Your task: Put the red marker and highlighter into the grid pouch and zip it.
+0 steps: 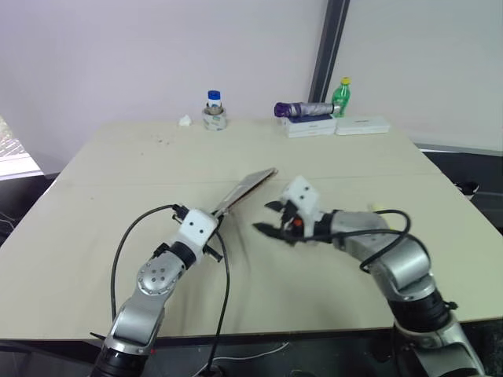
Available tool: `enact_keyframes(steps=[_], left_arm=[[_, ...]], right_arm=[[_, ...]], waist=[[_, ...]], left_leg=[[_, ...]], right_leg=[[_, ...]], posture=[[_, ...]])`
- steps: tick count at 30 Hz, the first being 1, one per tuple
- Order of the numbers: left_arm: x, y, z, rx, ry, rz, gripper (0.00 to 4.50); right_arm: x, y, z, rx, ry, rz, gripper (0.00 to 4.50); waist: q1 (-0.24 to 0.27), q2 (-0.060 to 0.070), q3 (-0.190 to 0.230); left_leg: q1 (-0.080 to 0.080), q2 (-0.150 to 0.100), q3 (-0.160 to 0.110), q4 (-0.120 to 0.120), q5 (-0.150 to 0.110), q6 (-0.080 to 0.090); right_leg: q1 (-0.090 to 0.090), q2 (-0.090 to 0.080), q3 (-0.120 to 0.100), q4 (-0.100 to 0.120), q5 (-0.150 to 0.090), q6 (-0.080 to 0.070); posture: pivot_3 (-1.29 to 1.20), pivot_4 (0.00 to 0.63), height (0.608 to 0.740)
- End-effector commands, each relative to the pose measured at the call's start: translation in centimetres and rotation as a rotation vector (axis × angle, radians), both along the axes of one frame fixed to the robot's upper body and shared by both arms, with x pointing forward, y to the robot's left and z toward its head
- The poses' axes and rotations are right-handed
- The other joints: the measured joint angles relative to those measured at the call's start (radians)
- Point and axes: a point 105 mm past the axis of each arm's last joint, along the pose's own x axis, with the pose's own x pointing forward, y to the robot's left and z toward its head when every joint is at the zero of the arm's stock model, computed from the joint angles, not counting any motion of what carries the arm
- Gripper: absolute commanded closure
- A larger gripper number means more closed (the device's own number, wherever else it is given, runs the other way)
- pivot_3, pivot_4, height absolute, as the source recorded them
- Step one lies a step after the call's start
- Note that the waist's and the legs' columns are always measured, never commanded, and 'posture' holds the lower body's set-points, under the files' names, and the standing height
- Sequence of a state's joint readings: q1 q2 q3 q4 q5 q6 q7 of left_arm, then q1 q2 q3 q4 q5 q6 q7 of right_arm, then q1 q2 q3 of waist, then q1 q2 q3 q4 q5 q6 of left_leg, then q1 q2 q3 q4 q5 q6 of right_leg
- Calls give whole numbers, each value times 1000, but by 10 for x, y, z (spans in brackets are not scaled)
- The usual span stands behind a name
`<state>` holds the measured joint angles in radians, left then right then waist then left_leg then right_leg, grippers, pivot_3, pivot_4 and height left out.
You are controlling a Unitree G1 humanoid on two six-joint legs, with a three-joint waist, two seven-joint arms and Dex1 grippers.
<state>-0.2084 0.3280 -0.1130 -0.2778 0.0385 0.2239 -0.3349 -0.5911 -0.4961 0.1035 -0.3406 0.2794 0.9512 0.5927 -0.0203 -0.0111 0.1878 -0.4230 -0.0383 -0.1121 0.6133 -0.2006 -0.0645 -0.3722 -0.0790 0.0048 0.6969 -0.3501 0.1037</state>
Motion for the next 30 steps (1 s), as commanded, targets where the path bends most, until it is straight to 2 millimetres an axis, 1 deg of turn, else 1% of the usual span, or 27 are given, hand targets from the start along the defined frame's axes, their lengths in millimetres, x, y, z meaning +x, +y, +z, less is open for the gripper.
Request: enact_keyframes(steps=[1, 4, 8, 13, 16, 18, 19, 22, 23, 26, 28, 30], left_arm=[[-3, 5, 5, 48, -55, -14, 4500], [-2, 8, 3, 45, -58, -13, 4500], [-1, 8, 2, 64, -66, -23, 4500], [-1, 8, 2, 62, -71, -28, 4500], [-1, 6, 1, 62, -72, -34, 4500], [-1, 6, 1, 62, -73, -36, 4500], [0, 6, 1, 62, -73, -36, 4500], [0, 6, 0, 63, -71, -39, 4500], [0, 6, 0, 64, -70, -41, 4500], [0, 6, -1, 81, -74, -52, 4500], [2, 7, -2, 96, -79, -46, 4500], [4, 8, -3, 113, -81, -43, 4500]], right_arm=[[9, -31, -16, -16, 45, -171, 1662], [9, -36, -35, 6, 100, -224, 1662], [11, -45, -54, -25, 126, -308, 1662], [13, -53, -63, -45, 135, -367, 1662], [12, -54, -68, -54, 143, -365, 1662], [11, -52, -68, -46, 146, -361, 2188], [11, -52, -68, -41, 147, -360, 2532], [13, -56, -64, -39, 132, -379, 4003], [15, -58, -62, -41, 125, -388, 4223], [16, -62, -53, -88, 80, -380, 4216], [10, -63, -45, -145, 40, -303, 4216], [5, -68, -37, -219, -6, -230, 4216]], waist=[[4, 0, 0], [4, 0, 0], [3, 0, 0], [3, 0, 0], [4, 0, 0], [3, 0, 0], [3, 0, 0], [3, 0, 0], [4, 0, 0], [4, 0, 0], [5, 0, 0], [7, 0, 0]], left_leg=[[0, 0, 0, 0, 0, 0], [-1, 0, 1, 0, 0, 0], [-1, 0, 1, 0, 0, 0], [-1, 0, 1, 0, 0, 0], [-1, 0, 1, 0, 0, 0], [-1, 0, 1, 0, 0, 0], [-1, 0, 1, 0, 0, 0], [-1, 0, 1, 0, 0, 0], [-1, 0, 1, 0, 0, 0], [-1, 0, 1, 0, 0, 0], [-1, 0, 1, 0, 0, 0], [-1, -1, 1, 1, 0, 0]], right_leg=[[0, 0, 0, 0, 0, 0], [0, -1, 0, -1, 0, 0], [0, -1, 0, -1, 0, 0], [0, -1, 0, -1, 0, 0], [0, -1, 0, -1, 0, 0], [0, -1, 0, -1, 0, 0], [0, -1, 0, -1, 0, 0], [0, -1, 0, -1, 0, 0], [0, -1, 0, -1, 0, 0], [0, -1, 0, -1, 0, 0], [0, -1, 0, -1, 0, 0], [1, -1, 0, -1, 0, 0]], posture=[[0, 150, 737], [0, 150, 737], [0, 150, 737], [0, 150, 737], [0, 150, 737], [0, 150, 737], [0, 150, 737], [0, 150, 737], [0, 150, 737], [0, 150, 737], [0, 150, 737], [0, 150, 737]])
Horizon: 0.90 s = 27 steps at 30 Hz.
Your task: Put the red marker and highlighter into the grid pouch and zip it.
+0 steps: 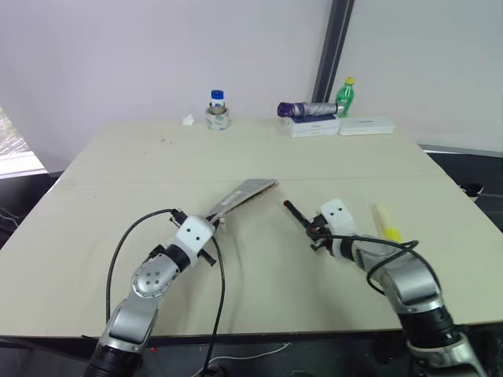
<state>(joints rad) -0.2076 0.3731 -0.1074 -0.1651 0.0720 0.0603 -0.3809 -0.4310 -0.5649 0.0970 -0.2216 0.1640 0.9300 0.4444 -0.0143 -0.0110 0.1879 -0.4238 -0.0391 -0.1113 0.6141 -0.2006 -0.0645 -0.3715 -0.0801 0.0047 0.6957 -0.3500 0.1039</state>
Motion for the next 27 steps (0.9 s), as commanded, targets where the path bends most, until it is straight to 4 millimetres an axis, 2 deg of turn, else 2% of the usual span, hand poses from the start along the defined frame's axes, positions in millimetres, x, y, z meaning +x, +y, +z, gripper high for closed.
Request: enact_keyframes(steps=[1, 5, 9, 18, 27], left_arm=[[3, 0, 7, 35, -43, -4, 4500], [6, -3, 3, 54, -41, -11, 4500], [7, -6, 3, 53, -42, -23, 4500], [2, -14, 6, 52, -60, -66, 4500], [-3, -18, 5, 86, -66, -101, 4500]], right_arm=[[-7, -2, 31, -111, -124, 152, 4216], [-22, -3, 49, -139, -161, 282, 4216], [-22, 4, 59, -142, -198, 311, 4216], [-7, 2, 48, -172, -200, 300, 4216], [-8, 11, 43, -199, -211, 348, 4216]], waist=[[0, 0, 0], [-3, 0, 0], [-4, 0, 0], [2, 0, 0], [0, 0, 0]], left_leg=[[0, 0, 0, 0, 0, 0], [0, 0, 0, 0, 0, 0], [0, 1, 0, -1, 0, 0], [0, 1, -1, 0, 0, 0], [0, 1, -1, -1, 0, 0]], right_leg=[[0, 0, 0, -1, 0, 0], [3, 1, -4, -4, 0, 0], [3, 1, -4, -4, 0, 0], [5, 0, -5, -6, 0, 0], [5, 0, -5, -7, 0, 0]], posture=[[0, 150, 737], [0, 150, 737], [0, 150, 737], [0, 150, 737], [0, 150, 737]])
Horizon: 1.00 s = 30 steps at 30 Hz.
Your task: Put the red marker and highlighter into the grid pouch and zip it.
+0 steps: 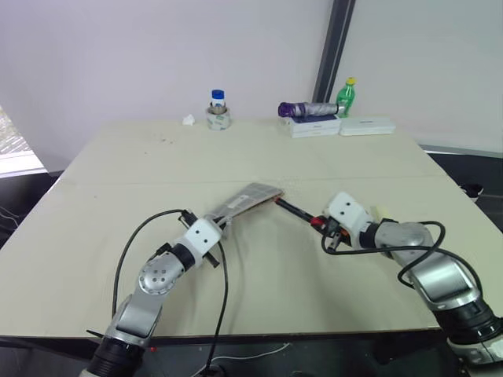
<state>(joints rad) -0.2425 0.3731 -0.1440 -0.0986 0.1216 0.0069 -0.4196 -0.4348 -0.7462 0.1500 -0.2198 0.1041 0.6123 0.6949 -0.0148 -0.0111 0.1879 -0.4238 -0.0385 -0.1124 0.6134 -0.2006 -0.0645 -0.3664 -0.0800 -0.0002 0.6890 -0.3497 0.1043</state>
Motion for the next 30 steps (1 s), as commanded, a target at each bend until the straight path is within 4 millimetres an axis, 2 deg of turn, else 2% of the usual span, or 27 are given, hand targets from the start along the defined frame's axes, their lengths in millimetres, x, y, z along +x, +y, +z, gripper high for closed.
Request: enact_keyframes(steps=[1, 9, 14, 22, 30], left_arm=[[-7, -7, 12, 19, -63, -47, 4500], [-8, -9, 11, 44, -64, -67, 4500], [-1, 0, 13, -6, -50, -2, 4500], [2, 2, 13, -1, -48, 12, 4500], [0, -3, 14, 3, -56, -15, 4500]], right_arm=[[0, 10, 14, -20, -68, 47, 4216], [-3, 18, 16, -42, -78, 83, 4216], [-5, 5, 19, -45, -72, 51, 4216], [-3, -22, 26, -77, -87, -24, 4216], [0, -18, 21, -66, -85, -15, 4216]], waist=[[1, 0, 0], [1, 0, 0], [1, 0, 0], [0, 0, 0], [1, 0, 0]], left_leg=[[0, 0, 0, 0, 0, 0], [0, 0, 0, 0, 0, 0], [0, 0, -1, 0, 0, 0], [0, 0, 0, 0, 0, 0], [0, 0, 0, 0, 0, 0]], right_leg=[[0, 0, 0, 0, 0, 0], [0, 0, 0, 0, 0, 0], [0, 0, 0, 0, 0, 0], [0, 0, 0, 0, 0, 0], [1, 0, 0, 0, 0, 0]], posture=[[0, 150, 737], [0, 150, 737], [0, 150, 737], [0, 150, 737], [0, 150, 737]])
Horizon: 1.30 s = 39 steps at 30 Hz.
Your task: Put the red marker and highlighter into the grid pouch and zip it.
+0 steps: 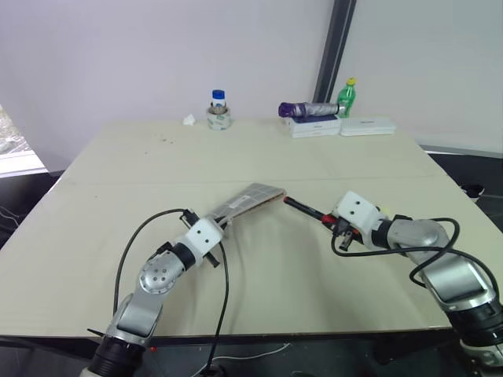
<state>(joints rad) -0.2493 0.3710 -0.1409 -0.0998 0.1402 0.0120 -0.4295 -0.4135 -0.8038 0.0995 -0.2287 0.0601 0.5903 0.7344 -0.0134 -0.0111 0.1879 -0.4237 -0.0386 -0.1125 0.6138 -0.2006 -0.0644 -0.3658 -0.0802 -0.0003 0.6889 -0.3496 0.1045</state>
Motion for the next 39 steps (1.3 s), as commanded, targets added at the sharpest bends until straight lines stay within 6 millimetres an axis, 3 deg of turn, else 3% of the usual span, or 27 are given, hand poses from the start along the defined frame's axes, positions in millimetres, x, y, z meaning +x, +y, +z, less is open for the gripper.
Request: enact_keyframes(steps=[1, 19, 26, 31, 39], left_arm=[[-1, -3, 13, -15, -53, -19, 4500], [-5, -7, 10, 14, -51, -51, 4500], [-9, -11, 11, 46, -62, -100, 4500], [-19, -18, 6, 123, -53, -202, 4500], [-24, -30, 11, 162, -44, -329, 4500]], right_arm=[[2, 5, 11, 8, -51, 19, 4216], [1, 20, 16, 4, -52, 62, 4216], [1, 19, 13, -93, -76, 89, 4216], [-3, 20, 5, -253, -106, 169, 4216], [-9, 53, 5, -312, -178, 327, 4216]], waist=[[0, 0, 0], [-1, 0, 0], [0, 0, 0], [-1, 0, 0], [-1, 0, 0]], left_leg=[[0, 0, 0, 0, 0, 0], [0, 0, 0, 0, 0, 0], [0, 0, 0, 0, 0, 0], [0, 0, 0, 0, 0, 0], [0, 0, 0, 0, 0, 0]], right_leg=[[0, 0, 0, 0, 0, 0], [0, 0, 0, 0, 0, 0], [0, 0, 0, 0, 0, 0], [0, 0, 0, 0, 0, 0], [0, 0, 0, 0, 0, 0]], posture=[[0, 150, 737], [0, 150, 737], [0, 150, 737], [0, 150, 737], [0, 150, 737]])
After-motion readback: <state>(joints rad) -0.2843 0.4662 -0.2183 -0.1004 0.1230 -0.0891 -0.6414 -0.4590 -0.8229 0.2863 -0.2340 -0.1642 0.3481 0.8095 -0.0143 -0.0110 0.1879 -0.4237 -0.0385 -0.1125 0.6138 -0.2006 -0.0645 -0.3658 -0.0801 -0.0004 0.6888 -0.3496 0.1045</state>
